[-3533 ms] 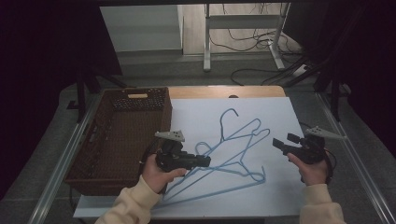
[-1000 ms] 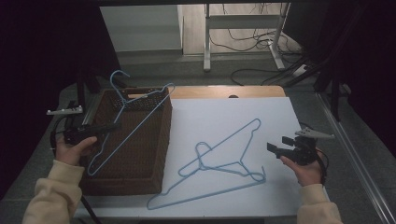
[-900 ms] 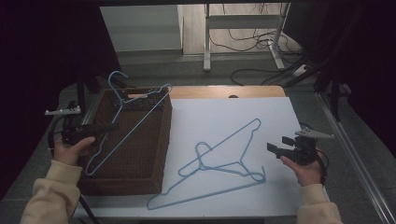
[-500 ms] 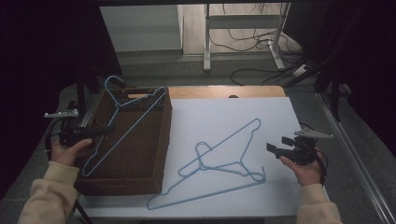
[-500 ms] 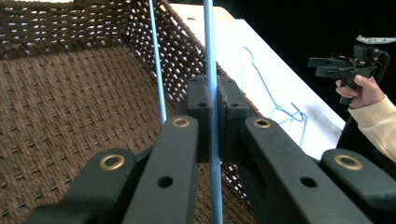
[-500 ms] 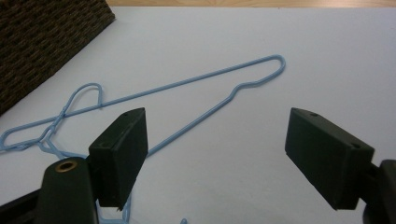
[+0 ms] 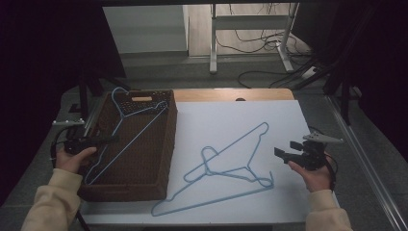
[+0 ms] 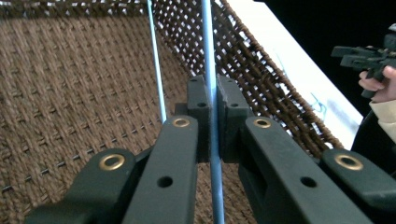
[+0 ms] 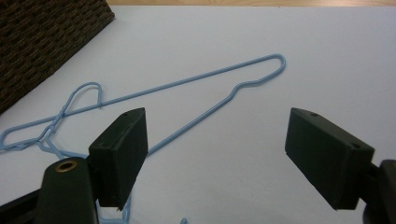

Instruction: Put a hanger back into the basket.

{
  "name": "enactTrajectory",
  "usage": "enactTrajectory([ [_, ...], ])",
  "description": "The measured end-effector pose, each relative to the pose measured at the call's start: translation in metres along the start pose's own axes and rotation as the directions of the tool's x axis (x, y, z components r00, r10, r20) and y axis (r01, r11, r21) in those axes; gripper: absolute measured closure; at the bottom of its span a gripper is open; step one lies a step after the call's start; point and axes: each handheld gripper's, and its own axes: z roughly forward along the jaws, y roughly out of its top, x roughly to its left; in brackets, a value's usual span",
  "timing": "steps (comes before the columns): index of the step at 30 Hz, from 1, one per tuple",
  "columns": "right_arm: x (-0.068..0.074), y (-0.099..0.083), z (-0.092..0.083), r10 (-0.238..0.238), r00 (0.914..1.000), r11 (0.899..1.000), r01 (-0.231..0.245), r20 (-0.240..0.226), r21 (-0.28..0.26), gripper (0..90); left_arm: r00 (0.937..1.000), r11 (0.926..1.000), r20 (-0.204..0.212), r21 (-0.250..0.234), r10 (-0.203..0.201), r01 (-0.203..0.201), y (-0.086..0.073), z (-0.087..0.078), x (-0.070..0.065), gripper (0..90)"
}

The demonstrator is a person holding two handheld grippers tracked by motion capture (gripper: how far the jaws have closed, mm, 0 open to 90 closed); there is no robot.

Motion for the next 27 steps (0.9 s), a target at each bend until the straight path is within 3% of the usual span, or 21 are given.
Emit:
enactTrajectory([
  [8,-0.001,0.0,-0.001,0.001,1.0,1.0,-0.001,0.008,-0.014,21.4,0.9978,0.9975,-0.066,0.07,0.0,0.005,0.001,0.012,0.005,85.4],
  [11,0.0,0.0,-0.001,-0.001,1.0,1.0,0.001,0.004,-0.011,21.4,0.9919,0.997,-0.125,0.072,-0.02,0.029,0.002,0.013,0.006,85.0],
  [12,0.0,0.0,-0.001,-0.002,1.0,1.0,0.002,0.004,-0.011,21.4,0.9814,0.9968,-0.19,0.067,-0.031,0.044,0.002,0.012,0.006,82.4],
  [14,0.0,0.0,0.0,-0.002,1.0,1.0,0.002,0.004,-0.01,21.4,0.9461,0.995,-0.322,0.077,-0.036,0.064,0.002,0.013,0.006,71.4],
  [15,0.0,0.0,0.0,-0.002,1.0,1.0,0.002,0.003,-0.01,21.3,0.9327,0.995,-0.358,0.07,-0.042,0.072,0.002,0.012,0.007,66.9],
  [16,0.0,0.0,0.0,-0.002,1.0,1.0,0.002,0.003,-0.01,21.3,0.9288,0.9955,-0.368,0.062,-0.043,0.071,0.002,0.011,0.006,61.5],
  [21,0.0,0.001,-0.001,-0.006,1.0,1.0,0.006,0.003,-0.013,21.3,0.9387,0.9991,-0.345,0.04,0.002,0.012,0.003,0.008,-0.008,50.0],
  [27,0.003,0.001,0.0,-0.011,0.9999,1.0,0.011,-0.006,-0.008,21.1,0.9625,0.9969,-0.26,0.019,0.079,-0.076,0.005,0.007,-0.038,34.6],
])
